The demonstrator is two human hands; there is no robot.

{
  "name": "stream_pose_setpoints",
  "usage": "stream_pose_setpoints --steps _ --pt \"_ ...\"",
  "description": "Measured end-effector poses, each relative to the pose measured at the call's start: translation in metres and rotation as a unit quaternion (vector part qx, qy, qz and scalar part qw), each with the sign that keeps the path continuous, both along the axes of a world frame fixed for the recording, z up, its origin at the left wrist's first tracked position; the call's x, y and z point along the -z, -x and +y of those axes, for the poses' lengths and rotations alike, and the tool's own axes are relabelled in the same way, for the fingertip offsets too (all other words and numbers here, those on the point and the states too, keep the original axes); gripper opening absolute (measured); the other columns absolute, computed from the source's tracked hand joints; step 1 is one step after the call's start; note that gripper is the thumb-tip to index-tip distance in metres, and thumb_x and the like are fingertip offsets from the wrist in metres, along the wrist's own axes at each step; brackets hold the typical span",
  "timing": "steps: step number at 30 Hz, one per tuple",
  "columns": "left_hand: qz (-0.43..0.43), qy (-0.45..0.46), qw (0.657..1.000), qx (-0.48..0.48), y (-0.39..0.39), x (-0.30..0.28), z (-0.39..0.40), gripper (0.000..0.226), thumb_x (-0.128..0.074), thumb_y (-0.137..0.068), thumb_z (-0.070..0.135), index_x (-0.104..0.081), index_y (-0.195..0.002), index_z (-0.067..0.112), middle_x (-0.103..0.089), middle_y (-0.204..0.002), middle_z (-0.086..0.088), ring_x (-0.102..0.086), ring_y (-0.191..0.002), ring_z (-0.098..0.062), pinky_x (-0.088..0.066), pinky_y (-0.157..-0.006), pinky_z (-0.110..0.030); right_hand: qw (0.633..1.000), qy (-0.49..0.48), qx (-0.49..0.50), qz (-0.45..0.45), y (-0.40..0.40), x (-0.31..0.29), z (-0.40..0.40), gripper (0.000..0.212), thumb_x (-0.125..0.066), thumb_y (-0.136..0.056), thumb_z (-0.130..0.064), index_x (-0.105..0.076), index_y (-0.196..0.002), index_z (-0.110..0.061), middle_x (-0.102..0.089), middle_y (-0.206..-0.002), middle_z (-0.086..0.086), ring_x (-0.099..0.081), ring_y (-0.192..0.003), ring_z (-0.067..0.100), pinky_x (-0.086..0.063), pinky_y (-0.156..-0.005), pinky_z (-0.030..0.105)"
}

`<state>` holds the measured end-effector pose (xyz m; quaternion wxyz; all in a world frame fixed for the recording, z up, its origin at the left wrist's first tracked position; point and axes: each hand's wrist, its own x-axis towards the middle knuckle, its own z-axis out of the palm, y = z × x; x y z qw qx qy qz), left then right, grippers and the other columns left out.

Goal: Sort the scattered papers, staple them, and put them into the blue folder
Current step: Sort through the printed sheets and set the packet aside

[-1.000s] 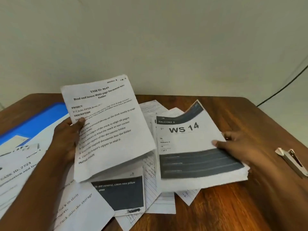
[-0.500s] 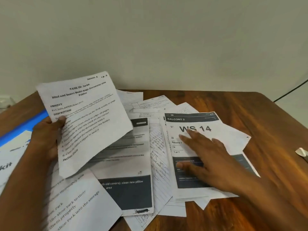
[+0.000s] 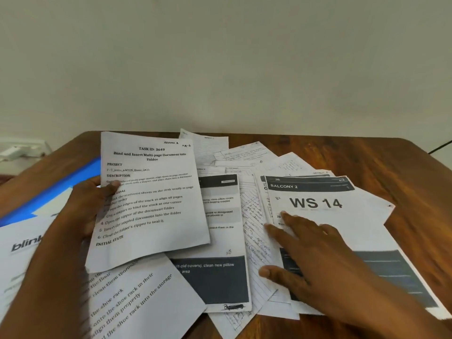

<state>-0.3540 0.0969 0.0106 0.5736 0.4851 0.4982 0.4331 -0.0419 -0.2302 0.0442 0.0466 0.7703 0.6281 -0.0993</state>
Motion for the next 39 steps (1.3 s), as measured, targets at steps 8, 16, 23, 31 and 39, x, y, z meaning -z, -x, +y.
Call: stream_pose_setpoints --steps 8,16,23,31,39 --pt "0.007 0.007 1.0 -0.004 0.006 0.006 0.004 0.011 -0.063 -0.104 0.012 -0.071 -0.111 0.015 -0.081 -0.085 -0.006 -0.077 -0.061 -0.02 -0.061 -0.049 -0.035 0.985 0.001 -0.167 0.037 0.05 0.026 0.03 0.086 -0.011 -0.086 -0.095 0.017 -0.157 -0.055 0.024 -0.169 -0.017 0.023 -0.157 0.017 0.007 -0.122 0.067" --pt "-0.018 -0.015 1.0 0.02 0.0 0.009 0.003 0.014 -0.059 -0.105 0.009 -0.071 -0.106 0.016 -0.081 -0.079 -0.002 -0.076 -0.06 -0.017 -0.062 -0.049 -0.033 0.994 -0.02 -0.106 -0.009 0.042 0.04 0.022 0.085 -0.014 -0.091 -0.089 -0.056 -0.146 -0.04 -0.062 -0.146 -0.004 -0.066 -0.125 0.018 -0.06 -0.083 0.058" --pt "-0.024 -0.025 0.999 0.028 0.0 0.009 0.004 0.014 -0.062 -0.103 0.01 -0.073 -0.106 0.019 -0.082 -0.086 -0.003 -0.078 -0.064 -0.018 -0.063 -0.052 -0.034 0.995 0.0 -0.102 -0.024 0.041 0.032 0.018 0.079 -0.017 -0.093 -0.088 -0.05 -0.15 -0.044 -0.057 -0.151 -0.008 -0.061 -0.132 0.014 -0.059 -0.089 0.052" --pt "-0.022 -0.03 0.999 0.027 -0.002 0.009 0.002 0.014 -0.061 -0.103 0.01 -0.072 -0.106 0.019 -0.081 -0.082 -0.002 -0.077 -0.062 -0.018 -0.063 -0.05 -0.034 0.992 -0.005 -0.123 -0.016 0.033 0.029 0.018 0.075 -0.019 -0.095 -0.085 -0.049 -0.15 -0.043 -0.056 -0.152 -0.007 -0.059 -0.135 0.015 -0.056 -0.096 0.05" --pt "-0.025 -0.038 0.998 0.052 -0.016 0.009 -0.001 0.016 -0.061 -0.103 0.01 -0.073 -0.106 0.019 -0.082 -0.087 0.0 -0.078 -0.067 -0.015 -0.063 -0.054 -0.03 0.988 -0.063 -0.125 0.061 0.024 0.022 0.022 0.082 -0.02 -0.094 -0.085 0.014 -0.16 -0.05 0.036 -0.16 -0.03 0.036 -0.145 -0.009 0.02 -0.123 0.032"
